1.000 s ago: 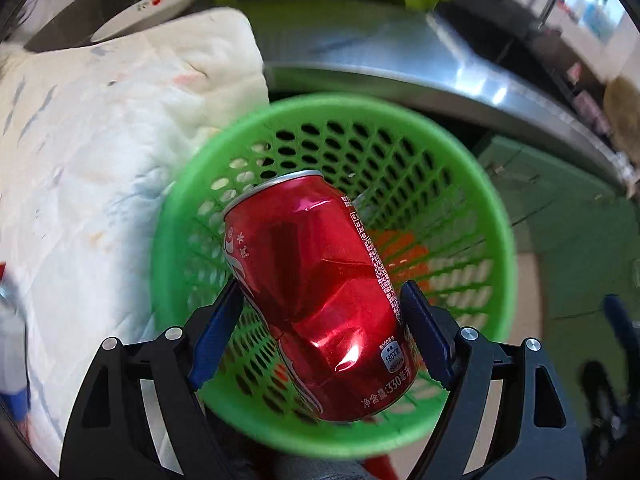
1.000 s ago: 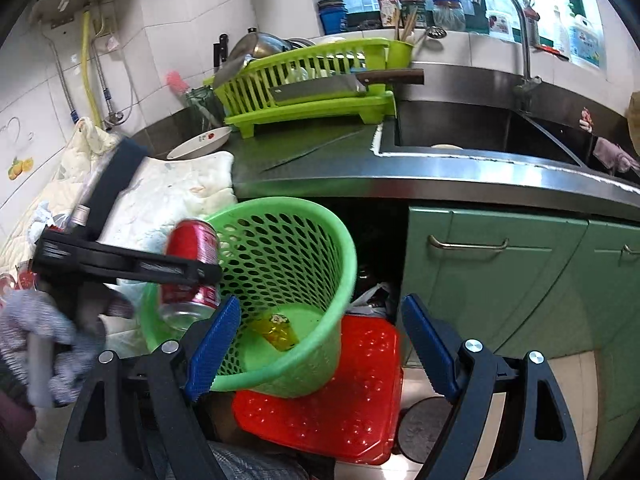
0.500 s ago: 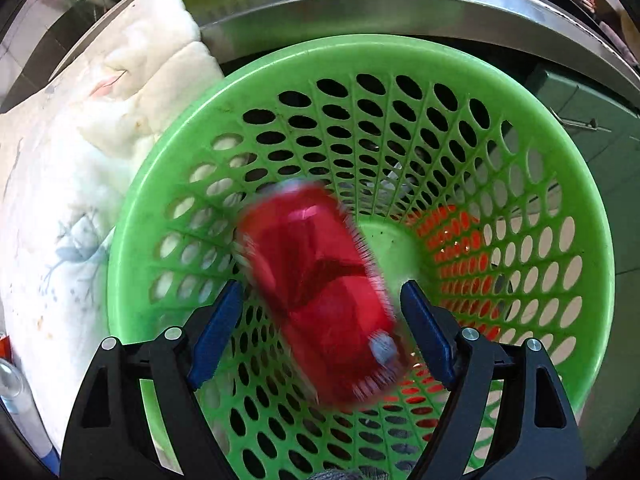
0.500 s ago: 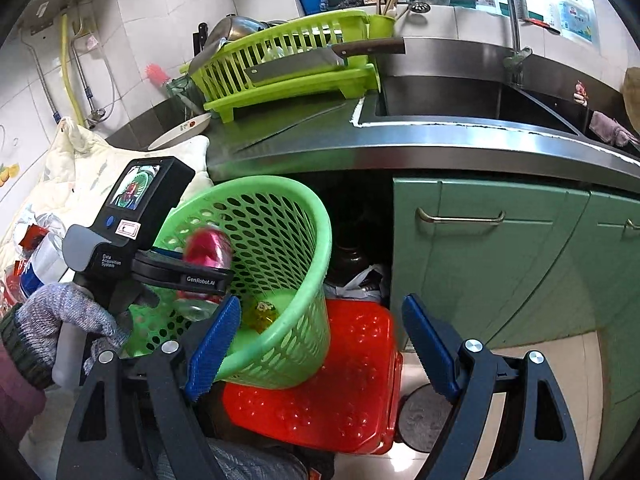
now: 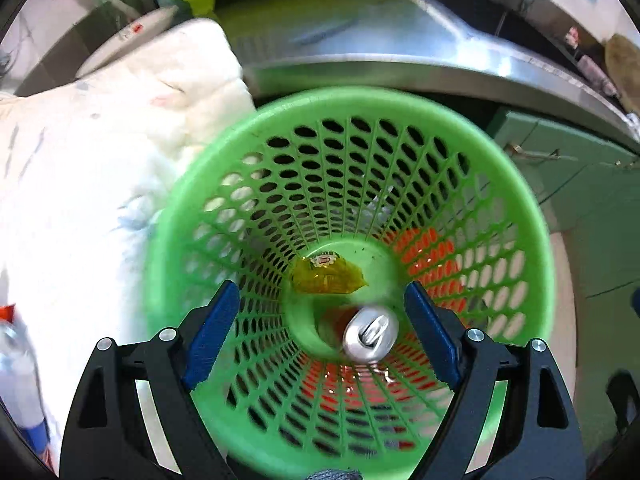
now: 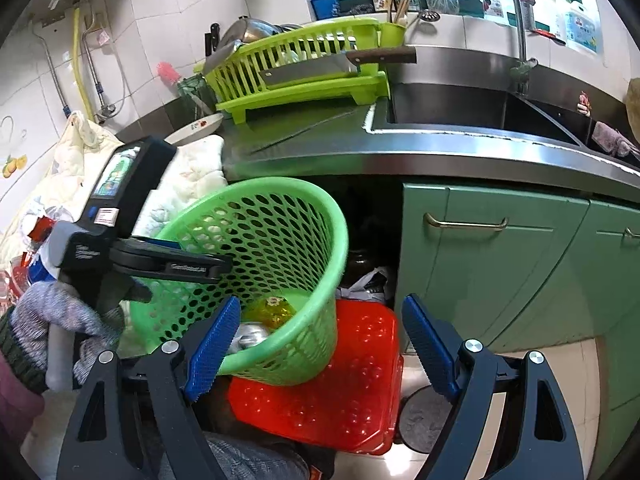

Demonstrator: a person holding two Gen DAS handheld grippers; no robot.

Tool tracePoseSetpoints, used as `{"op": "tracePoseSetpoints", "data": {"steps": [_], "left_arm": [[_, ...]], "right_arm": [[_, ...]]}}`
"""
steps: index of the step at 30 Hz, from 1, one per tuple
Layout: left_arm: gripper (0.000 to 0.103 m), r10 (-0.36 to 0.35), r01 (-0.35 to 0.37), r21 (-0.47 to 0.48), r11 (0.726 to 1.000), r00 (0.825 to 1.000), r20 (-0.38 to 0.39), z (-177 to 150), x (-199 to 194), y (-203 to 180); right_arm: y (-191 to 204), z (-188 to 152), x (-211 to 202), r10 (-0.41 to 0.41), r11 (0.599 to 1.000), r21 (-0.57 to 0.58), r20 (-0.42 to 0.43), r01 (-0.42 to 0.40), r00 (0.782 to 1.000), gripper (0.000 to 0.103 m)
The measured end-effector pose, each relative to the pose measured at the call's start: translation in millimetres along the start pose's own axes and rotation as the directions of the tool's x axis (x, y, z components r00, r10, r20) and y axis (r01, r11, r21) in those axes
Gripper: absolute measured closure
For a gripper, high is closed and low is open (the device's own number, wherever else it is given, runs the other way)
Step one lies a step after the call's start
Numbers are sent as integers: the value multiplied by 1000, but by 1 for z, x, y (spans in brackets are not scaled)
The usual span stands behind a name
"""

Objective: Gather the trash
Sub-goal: 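Carry the Coca-Cola can over the green basket and open the left tool, then move both tools back over the trash on the mat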

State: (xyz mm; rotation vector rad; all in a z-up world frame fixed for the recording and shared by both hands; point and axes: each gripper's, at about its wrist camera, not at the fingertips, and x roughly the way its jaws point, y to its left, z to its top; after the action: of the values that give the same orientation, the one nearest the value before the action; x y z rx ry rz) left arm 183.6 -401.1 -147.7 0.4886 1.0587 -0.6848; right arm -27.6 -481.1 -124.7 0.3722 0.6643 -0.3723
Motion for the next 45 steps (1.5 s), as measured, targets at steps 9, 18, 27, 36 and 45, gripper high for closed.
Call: {"op": "tracePoseSetpoints", "data": {"steps": [9, 18, 27, 36, 45], "left_arm": [[19, 25, -14, -80, 997, 989, 143, -45, -91, 26], [19, 113, -68, -194, 979, 966, 232, -106, -149, 84], [19, 221, -133, -319, 938, 941, 257, -163, -195, 155], [17, 314, -160, -492, 856, 916, 249, -208, -235, 223], [17, 371, -162, -622, 766, 902, 222, -242, -252, 270]], "right_arm": [[41, 3, -24, 58, 997, -55, 34, -56, 998, 23], [98, 6, -44, 143, 981, -136, 52, -135, 988, 23], [159, 5, -51, 228, 951, -223, 31, -216, 973, 22], [217, 3, -51, 303, 907, -306, -2, -289, 953, 21], [265, 11, -42, 367, 851, -388, -44, -354, 929, 21]]}}
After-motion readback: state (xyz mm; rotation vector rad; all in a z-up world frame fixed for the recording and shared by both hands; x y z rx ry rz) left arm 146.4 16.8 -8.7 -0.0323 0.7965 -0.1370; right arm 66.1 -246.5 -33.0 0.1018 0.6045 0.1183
